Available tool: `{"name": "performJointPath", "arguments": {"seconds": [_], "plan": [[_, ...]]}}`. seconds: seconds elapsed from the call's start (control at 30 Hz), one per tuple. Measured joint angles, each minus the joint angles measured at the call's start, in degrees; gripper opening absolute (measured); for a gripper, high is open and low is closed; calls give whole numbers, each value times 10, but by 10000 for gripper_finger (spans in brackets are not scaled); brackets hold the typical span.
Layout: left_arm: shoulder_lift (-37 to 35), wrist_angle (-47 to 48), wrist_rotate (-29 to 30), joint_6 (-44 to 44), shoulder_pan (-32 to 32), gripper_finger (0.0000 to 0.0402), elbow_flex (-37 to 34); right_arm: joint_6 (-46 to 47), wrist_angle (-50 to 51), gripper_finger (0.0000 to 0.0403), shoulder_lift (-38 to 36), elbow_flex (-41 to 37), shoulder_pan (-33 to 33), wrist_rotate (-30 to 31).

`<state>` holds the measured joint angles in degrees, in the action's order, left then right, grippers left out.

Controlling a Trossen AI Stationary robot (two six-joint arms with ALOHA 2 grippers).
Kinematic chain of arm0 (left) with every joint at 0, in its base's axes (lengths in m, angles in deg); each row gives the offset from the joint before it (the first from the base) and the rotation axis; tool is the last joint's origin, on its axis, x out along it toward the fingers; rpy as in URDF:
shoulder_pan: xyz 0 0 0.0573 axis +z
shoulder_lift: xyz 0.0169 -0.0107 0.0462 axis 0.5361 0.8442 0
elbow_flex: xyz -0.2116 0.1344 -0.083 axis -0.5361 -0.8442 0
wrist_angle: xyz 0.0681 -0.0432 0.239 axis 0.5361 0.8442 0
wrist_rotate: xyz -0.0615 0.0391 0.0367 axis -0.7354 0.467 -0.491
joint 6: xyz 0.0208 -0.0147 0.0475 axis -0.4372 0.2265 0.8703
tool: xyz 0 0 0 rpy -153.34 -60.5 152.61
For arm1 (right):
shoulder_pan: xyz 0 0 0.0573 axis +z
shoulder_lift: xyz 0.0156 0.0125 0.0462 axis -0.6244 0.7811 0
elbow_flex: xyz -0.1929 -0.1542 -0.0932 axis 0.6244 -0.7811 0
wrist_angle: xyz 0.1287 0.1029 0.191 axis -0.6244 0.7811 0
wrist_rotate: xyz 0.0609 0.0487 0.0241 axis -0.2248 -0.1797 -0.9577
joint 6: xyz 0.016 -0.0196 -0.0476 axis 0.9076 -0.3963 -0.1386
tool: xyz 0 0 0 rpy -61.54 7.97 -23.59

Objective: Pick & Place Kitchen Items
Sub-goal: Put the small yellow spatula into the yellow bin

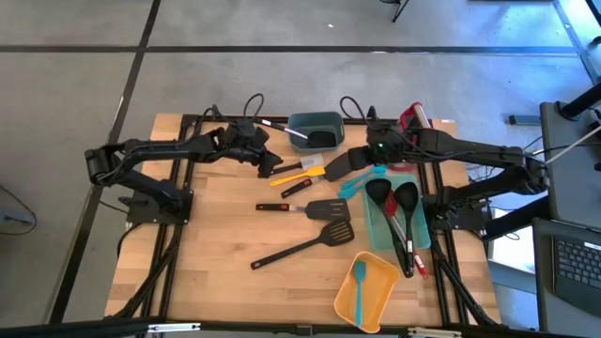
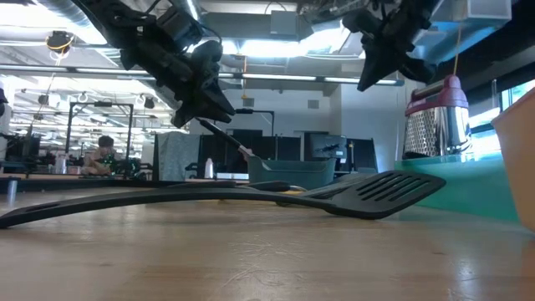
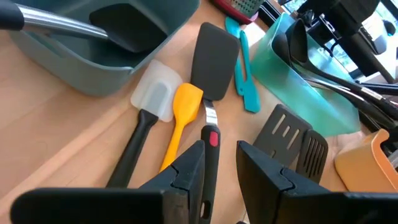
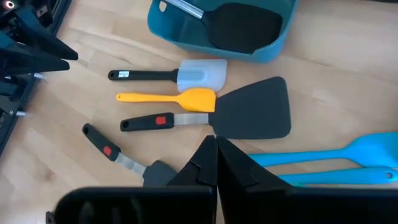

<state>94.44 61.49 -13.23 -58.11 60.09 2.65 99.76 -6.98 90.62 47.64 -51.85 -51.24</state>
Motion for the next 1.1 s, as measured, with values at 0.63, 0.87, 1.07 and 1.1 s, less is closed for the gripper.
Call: {"name": "performJointPath", "arguments": {"seconds": [0.63, 0.87, 1.07, 1.1], "plan": [[92, -31, 5, 134, -42, 86, 0, -14, -48, 0, 58, 0, 0, -68], [149, -85, -20, 170, -48, 86, 13, -9, -56, 0, 59, 0, 0, -73], [199, -75, -3, 244, -54, 100, 68, 2, -63, 0, 59, 0, 1, -78], [208, -68, 5, 261, -56, 107, 80, 2, -62, 0, 59, 0, 1, -78]]}}
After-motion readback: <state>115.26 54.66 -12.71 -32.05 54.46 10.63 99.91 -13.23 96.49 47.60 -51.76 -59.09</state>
